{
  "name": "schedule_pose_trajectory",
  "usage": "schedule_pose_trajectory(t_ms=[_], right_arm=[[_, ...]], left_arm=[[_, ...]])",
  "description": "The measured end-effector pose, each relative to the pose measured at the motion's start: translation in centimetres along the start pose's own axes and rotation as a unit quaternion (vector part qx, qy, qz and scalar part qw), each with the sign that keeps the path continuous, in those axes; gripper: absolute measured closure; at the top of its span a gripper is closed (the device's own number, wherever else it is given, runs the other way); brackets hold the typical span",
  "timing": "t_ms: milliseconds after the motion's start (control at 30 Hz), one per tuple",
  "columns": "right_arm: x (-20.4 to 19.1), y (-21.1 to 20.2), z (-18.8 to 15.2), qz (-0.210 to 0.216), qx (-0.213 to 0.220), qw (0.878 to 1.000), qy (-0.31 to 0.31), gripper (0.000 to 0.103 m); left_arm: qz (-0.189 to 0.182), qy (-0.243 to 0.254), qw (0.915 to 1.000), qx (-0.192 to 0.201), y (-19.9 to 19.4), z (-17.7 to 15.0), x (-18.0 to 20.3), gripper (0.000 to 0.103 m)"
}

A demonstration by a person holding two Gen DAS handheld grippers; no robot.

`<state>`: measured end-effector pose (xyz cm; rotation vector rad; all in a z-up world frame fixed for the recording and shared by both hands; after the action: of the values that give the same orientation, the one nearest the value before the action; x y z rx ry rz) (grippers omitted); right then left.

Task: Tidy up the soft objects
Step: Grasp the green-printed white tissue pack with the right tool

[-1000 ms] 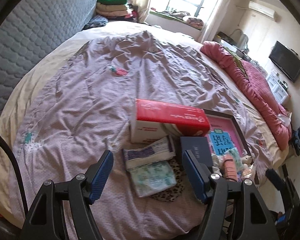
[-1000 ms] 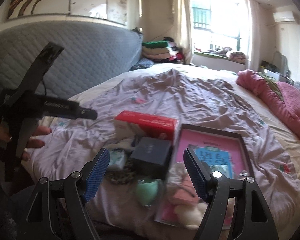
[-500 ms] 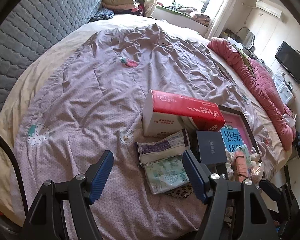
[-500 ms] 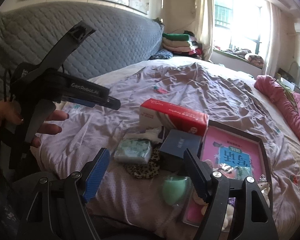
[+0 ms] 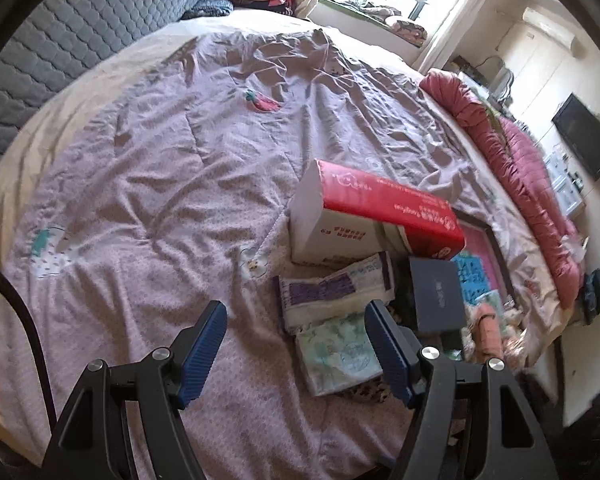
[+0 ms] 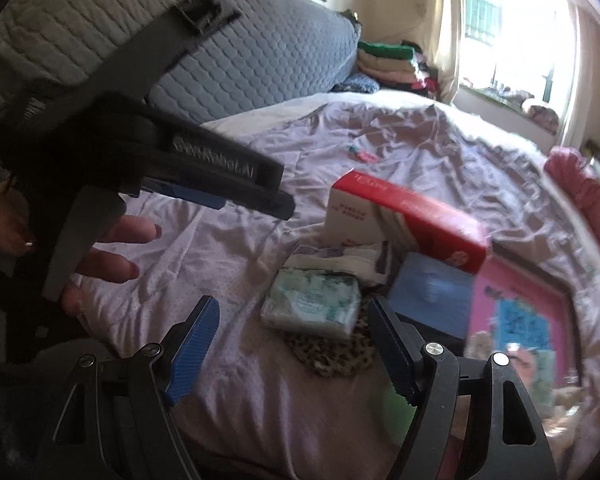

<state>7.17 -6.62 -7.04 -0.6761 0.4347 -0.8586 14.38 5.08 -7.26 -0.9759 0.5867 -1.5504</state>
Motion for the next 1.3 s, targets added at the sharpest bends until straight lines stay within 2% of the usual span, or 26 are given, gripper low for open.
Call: schedule_pose_trajectory(t_ms=[200, 333, 500, 600, 867, 1000, 1200, 1300], right_arm=[[1.0, 4.3, -0.7, -0.054, -0.033, 0.998, -0.008, 0.025], [1.4, 6.4, -1.3, -0.062, -0.055, 0.997, 0.005, 0.026], [1.0, 8.0, -1.5, -0.059, -0.060, 0.996, 0.006, 0.025], [0.7, 8.8, -1.5, -0.055, -0.061, 0.997, 0.005, 0.021], [0.9, 11.2, -2.1, -0.057, -0.072, 0.996, 0.001, 0.021], [1.4, 11.3, -2.1, -0.033, -0.068, 0.997, 0.013, 0.024], [2.4, 10.4, -1.6, 0.007, -0.058, 0.998, 0.033, 0.027], [2.6, 9.6, -1.5, 0.004, -0.060, 0.998, 0.023, 0.027]], left_arm=[[-0.003, -0.010, 0.9999, -0.009, 1.5, 0.3, -1.0, 0.032], [-0.007, -0.007, 0.9997, -0.023, 2.8, 0.0, -1.2, 0.032], [-0.023, 0.000, 0.9988, -0.042, 4.8, -0.1, -0.9, 0.032], [-0.024, 0.007, 0.9984, -0.050, 5.6, -0.2, -0.8, 0.032], [-0.031, 0.007, 0.9977, -0.059, 6.9, -0.4, -1.2, 0.032], [-0.035, 0.016, 0.9972, -0.064, 7.4, -0.4, -1.0, 0.032], [-0.070, 0.035, 0.9947, -0.067, 8.2, -0.5, 0.8, 0.032], [-0.092, 0.036, 0.9927, -0.069, 8.7, -0.7, 1.6, 0.032]])
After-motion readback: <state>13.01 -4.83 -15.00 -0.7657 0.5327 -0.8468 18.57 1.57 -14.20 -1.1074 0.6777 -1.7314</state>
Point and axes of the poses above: each gripper's, at about its wrist camera, not at the fingertips, and y roughly the way its jaws point, x to its right, z to its top, the point moved 8 cm from there along y, roughly the way its jaws point, and after that the axes turned 9 degrees about y, right-handed, at the moved point
